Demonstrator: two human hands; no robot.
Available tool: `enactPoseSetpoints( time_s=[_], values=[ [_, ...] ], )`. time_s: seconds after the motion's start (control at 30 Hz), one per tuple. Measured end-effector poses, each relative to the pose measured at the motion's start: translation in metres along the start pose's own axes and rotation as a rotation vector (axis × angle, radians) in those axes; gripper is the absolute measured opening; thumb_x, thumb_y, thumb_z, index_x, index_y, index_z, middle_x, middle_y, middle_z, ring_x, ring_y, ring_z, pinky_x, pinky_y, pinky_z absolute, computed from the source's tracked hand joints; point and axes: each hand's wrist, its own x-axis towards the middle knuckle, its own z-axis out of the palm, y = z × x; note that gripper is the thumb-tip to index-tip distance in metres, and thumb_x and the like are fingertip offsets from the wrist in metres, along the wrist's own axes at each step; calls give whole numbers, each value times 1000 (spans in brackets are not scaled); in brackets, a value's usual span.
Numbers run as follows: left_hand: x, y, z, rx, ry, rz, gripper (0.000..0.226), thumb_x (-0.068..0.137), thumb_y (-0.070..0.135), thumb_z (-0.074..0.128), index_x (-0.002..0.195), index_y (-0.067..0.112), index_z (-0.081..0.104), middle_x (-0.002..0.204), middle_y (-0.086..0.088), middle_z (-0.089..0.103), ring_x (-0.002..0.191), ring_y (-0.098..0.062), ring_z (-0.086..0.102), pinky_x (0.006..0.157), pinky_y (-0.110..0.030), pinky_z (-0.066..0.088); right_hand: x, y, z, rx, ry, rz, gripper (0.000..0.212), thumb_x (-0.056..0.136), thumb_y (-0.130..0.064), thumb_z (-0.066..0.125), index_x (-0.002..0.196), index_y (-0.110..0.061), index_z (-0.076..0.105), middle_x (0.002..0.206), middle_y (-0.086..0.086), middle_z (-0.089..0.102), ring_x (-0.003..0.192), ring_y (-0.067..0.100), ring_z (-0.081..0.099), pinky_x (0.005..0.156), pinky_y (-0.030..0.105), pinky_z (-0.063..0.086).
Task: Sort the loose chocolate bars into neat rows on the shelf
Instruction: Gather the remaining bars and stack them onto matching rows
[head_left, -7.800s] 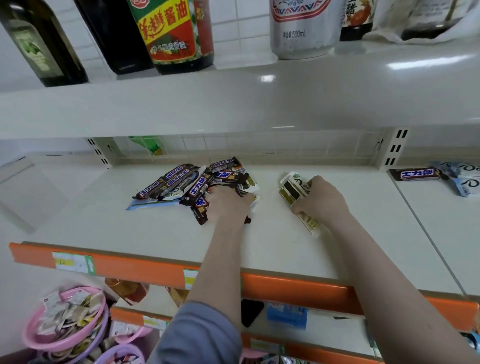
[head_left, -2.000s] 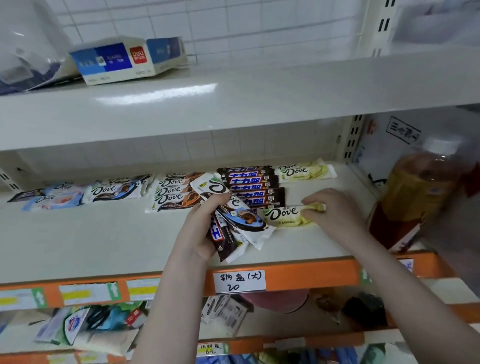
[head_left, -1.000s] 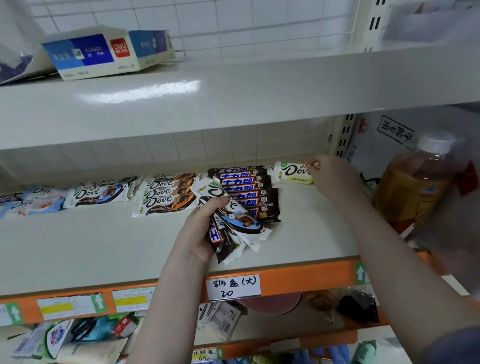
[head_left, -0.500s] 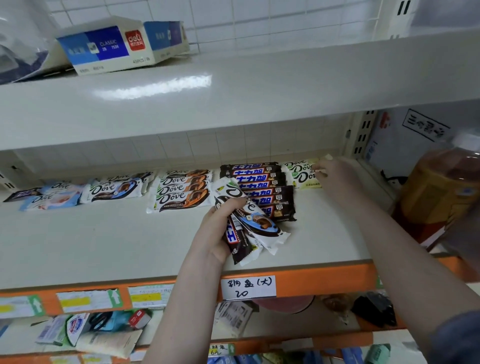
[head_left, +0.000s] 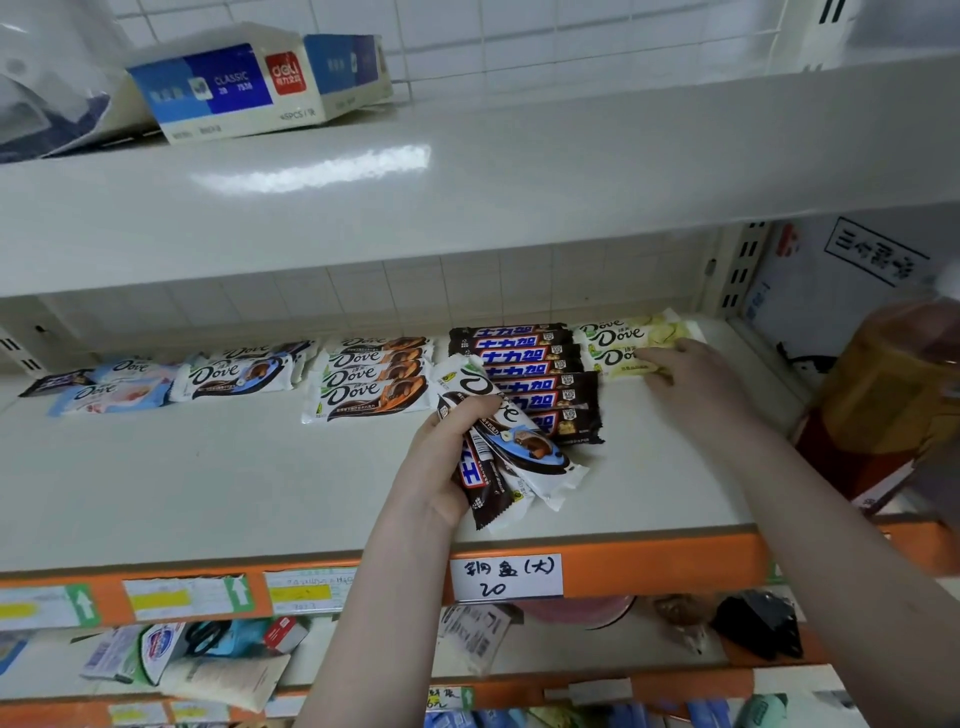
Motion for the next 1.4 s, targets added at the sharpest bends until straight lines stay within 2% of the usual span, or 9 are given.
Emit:
enactPoseSetpoints(
  time_s=[0.23, 0.33, 0.5, 0.6, 0.73, 0.93, 1.07, 1.27, 1.4],
  values=[
    [-3, 2, 1, 16, -6, 23, 47, 74, 16, 73, 117, 5, 60, 94, -16, 73, 69, -26, 71, 56, -33, 58, -7, -11, -9, 92, 65, -29, 35, 93, -15, 46, 126, -16, 56, 126, 15, 55, 119, 32, 44, 100, 38, 35],
    [-6, 4, 0, 25, -15, 46, 41, 74, 13, 73, 113, 6, 61, 89, -15, 73, 67, -25, 71, 57, -33, 59, -24, -38, -25, 270, 94, -32, 31, 94, -21, 46, 122, -15, 59, 120, 9, 61, 111, 27, 54, 91, 34, 40],
    [-10, 5, -2, 15, -32, 100, 28, 75, 14, 73, 102, 10, 64, 85, -12, 74, 68, -23, 72, 61, -34, 60, -71, -79, -31, 616, -141, -134, 21, 90, -27, 55, 106, -22, 67, 87, -14, 66, 85, 9, 64, 77, 27, 49],
    [-12, 4, -3, 4, -27, 128, 30, 77, 14, 72, 105, 8, 64, 88, -13, 74, 71, -24, 72, 57, -32, 59, -82, -93, -23, 763, -314, -147, 17, 83, -26, 65, 100, -27, 66, 90, -13, 68, 85, 1, 64, 78, 21, 50],
    [-17, 3, -8, -6, -17, 140, 34, 78, 17, 71, 109, 7, 64, 94, -15, 73, 73, -25, 72, 59, -33, 59, -86, -101, -21, 863, -397, -170, 29, 78, -8, 69, 82, -36, 65, 74, -12, 67, 67, -9, 62, 67, 7, 47],
    [-30, 13, -43, 0, 160, 274, 38, 76, 21, 74, 107, 2, 62, 69, -9, 69, 51, -17, 64, 46, -25, 50, -79, -115, -14, 838, -438, -119, 14, 81, -15, 68, 93, -20, 71, 92, 3, 73, 87, 16, 66, 82, 34, 50],
    [-39, 25, -88, 29, 239, 342, 26, 77, 22, 73, 92, 8, 57, 63, -10, 62, 50, -21, 57, 45, -25, 47, -80, -145, -5, 830, -387, -136, 10, 82, -16, 66, 91, -12, 71, 88, 11, 71, 78, 15, 65, 66, 33, 49],
    [-49, 51, -170, 51, 212, 294, 10, 82, 4, 64, 87, 3, 57, 60, -10, 61, 43, -18, 58, 43, -22, 48, -87, -221, 26, 781, -304, -168, 12, 81, -17, 67, 89, -8, 71, 90, 13, 72, 81, 24, 66, 70, 33, 47],
    [-53, 85, -245, 80, 147, 280, 6, 81, 0, 59, 87, 0, 56, 57, -9, 60, 43, -18, 57, 42, -22, 48, -87, -287, 56, 734, -218, -179, 26, 80, -15, 69, 87, 10, 65, 85, 31, 63, 73, 32, 60, 63, 34, 43]
  ],
)
